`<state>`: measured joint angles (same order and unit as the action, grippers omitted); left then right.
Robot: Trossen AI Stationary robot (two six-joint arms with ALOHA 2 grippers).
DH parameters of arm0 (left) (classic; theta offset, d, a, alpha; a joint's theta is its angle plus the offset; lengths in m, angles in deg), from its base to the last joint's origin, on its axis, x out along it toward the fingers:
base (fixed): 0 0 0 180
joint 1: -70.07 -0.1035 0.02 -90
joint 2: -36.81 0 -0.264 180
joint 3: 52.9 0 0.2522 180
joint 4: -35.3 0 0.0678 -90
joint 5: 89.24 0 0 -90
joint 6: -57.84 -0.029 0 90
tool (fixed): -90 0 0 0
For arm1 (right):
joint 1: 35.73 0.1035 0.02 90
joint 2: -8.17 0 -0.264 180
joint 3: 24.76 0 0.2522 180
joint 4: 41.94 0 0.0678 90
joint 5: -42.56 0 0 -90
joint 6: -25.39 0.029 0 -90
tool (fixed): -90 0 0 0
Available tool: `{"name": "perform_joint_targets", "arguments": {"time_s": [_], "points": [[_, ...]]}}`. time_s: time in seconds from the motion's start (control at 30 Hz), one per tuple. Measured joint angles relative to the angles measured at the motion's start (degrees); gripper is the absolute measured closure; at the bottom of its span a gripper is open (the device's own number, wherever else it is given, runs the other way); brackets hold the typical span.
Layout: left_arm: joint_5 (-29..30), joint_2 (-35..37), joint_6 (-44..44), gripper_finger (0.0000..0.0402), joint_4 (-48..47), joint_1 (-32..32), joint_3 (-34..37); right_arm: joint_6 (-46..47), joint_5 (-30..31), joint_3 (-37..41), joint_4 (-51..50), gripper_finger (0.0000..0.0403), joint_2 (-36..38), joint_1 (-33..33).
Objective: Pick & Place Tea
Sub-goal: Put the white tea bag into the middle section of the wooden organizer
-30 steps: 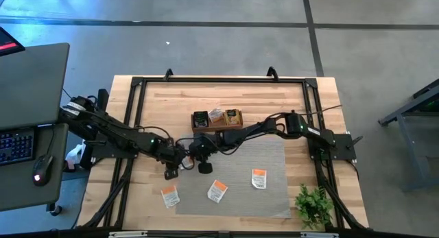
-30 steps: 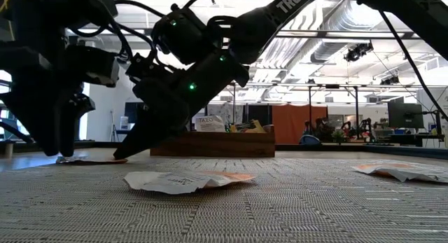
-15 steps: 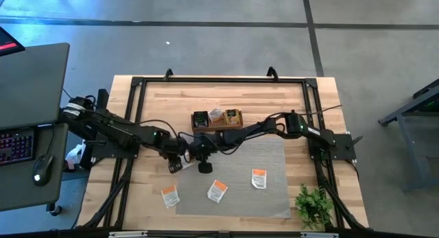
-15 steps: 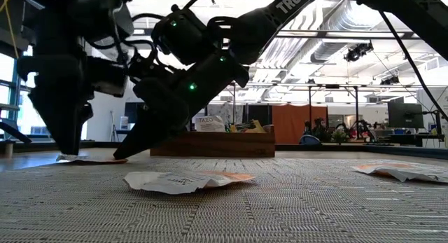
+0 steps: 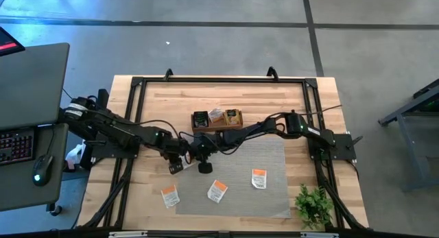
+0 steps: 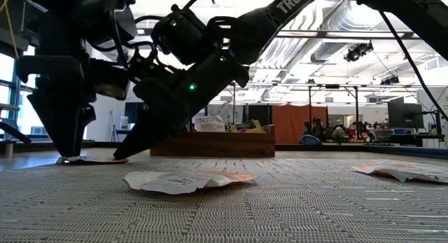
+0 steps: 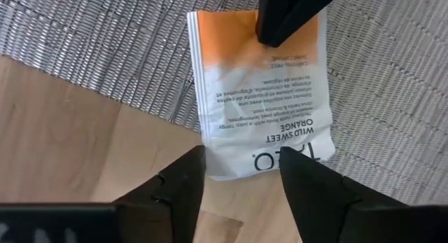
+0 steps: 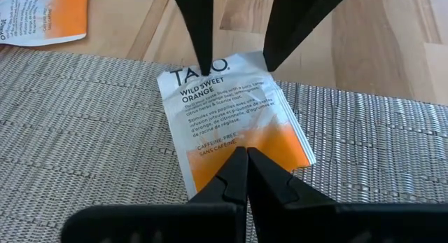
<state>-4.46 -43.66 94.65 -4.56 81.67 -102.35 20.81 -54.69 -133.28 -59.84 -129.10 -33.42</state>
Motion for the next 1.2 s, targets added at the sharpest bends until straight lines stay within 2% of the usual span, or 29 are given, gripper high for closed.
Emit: {"name": "perform_joint_targets", "arguments": {"time_s": [0.13,0.43,0.63,0.77,0.9,1.0,1.1,1.2], "points": [[0.03,-0.26,-1.15,0.0260,-0.37,-0.02,0.00,0.04,-0.02,0.00,0.08,0.0401,0.00,-0.02],[1.80,0.16,-1.87,0.0392,-1.87,-0.04,0.09,0.57,0.43,0.15,4.41,0.0387,-0.14,0.00],[0.59,1.69,-2.15,0.0393,-6.62,0.07,-2.14,1.58,1.34,0.27,3.66,0.0348,1.89,0.00],[2.61,2.22,-4.88,0.0399,-12.70,0.05,-5.89,0.91,3.68,0.37,1.44,0.0326,4.72,-0.04],[4.02,2.37,-6.64,0.0400,-14.89,0.09,-8.86,-1.60,4.09,0.17,2.00,0.0308,6.50,-0.07],[4.53,2.30,-6.54,0.0401,-17.24,0.07,-10.48,-2.01,3.04,0.20,0.53,0.0292,6.69,-0.12],[5.03,2.51,-2.33,0.0401,-23.22,0.40,-12.06,-5.25,0.36,0.20,1.63,0.0274,6.69,-0.11],[10.15,6.01,4.13,0.0401,-29.38,2.94,-12.35,-8.18,-4.46,0.15,6.10,0.0254,6.51,-0.07]]}}
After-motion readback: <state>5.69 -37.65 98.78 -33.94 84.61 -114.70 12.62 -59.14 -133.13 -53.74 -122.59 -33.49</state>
